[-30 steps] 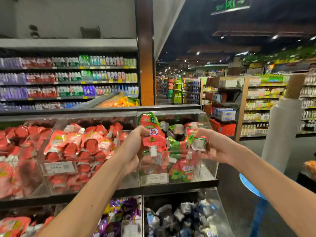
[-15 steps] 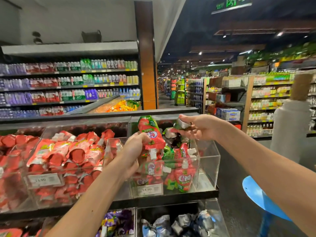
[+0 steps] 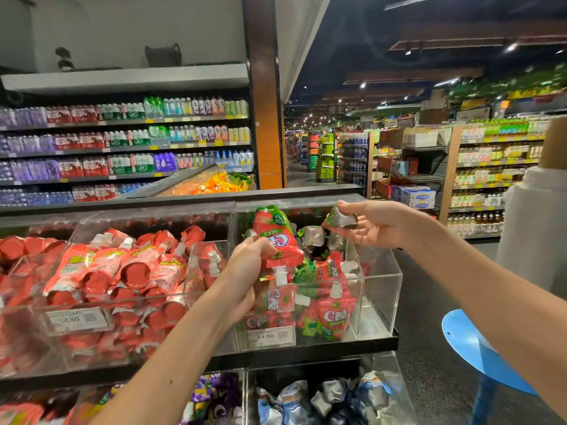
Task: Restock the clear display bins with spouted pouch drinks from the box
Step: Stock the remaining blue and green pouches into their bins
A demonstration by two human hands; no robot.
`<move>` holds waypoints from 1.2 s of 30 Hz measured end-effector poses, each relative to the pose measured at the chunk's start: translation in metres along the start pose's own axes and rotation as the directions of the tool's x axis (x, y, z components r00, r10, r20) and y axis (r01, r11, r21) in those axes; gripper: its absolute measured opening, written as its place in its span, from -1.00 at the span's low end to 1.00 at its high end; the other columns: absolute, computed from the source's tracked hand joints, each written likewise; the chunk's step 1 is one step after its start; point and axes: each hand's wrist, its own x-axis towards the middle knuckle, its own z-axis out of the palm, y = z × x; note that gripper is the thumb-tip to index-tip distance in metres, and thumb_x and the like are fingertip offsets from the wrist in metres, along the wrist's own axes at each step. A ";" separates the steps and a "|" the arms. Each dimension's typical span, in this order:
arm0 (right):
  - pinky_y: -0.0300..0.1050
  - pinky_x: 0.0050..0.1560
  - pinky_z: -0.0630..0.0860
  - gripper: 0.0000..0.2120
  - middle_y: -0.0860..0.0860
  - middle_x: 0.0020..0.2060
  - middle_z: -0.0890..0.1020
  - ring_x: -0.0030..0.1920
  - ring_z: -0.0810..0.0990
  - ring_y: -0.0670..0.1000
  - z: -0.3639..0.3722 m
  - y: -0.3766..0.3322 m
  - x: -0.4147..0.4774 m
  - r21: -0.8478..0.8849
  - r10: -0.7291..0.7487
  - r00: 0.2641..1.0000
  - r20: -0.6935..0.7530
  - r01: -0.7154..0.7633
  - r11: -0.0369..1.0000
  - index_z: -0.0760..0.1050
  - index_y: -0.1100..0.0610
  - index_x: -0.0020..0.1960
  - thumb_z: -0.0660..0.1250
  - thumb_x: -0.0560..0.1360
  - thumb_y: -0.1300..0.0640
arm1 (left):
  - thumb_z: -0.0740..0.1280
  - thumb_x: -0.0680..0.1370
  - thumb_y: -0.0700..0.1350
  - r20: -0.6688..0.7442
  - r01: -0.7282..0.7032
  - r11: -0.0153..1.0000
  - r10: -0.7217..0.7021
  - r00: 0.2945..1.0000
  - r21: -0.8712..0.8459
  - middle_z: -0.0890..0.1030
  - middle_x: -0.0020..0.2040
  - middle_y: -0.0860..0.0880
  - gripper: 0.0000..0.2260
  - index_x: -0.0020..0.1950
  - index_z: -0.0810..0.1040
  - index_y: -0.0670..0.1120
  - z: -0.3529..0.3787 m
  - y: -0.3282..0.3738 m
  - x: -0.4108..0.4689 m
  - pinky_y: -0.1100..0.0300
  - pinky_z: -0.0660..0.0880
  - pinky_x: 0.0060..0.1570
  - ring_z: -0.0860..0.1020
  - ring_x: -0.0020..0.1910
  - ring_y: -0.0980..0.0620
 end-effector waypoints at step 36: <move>-0.07 0.13 0.51 -0.74 0.02 0.16 0.67 0.14 0.60 0.06 0.077 0.041 0.019 -0.834 -0.565 0.725 0.394 0.541 0.112 0.63 0.01 0.19 0.43 0.52 -0.01 | 0.32 0.63 -0.01 0.198 -0.252 0.210 0.247 0.948 0.945 0.62 0.17 -0.12 -0.76 0.29 0.52 0.07 -0.045 0.023 0.051 -0.05 0.57 0.07 0.61 0.07 -0.07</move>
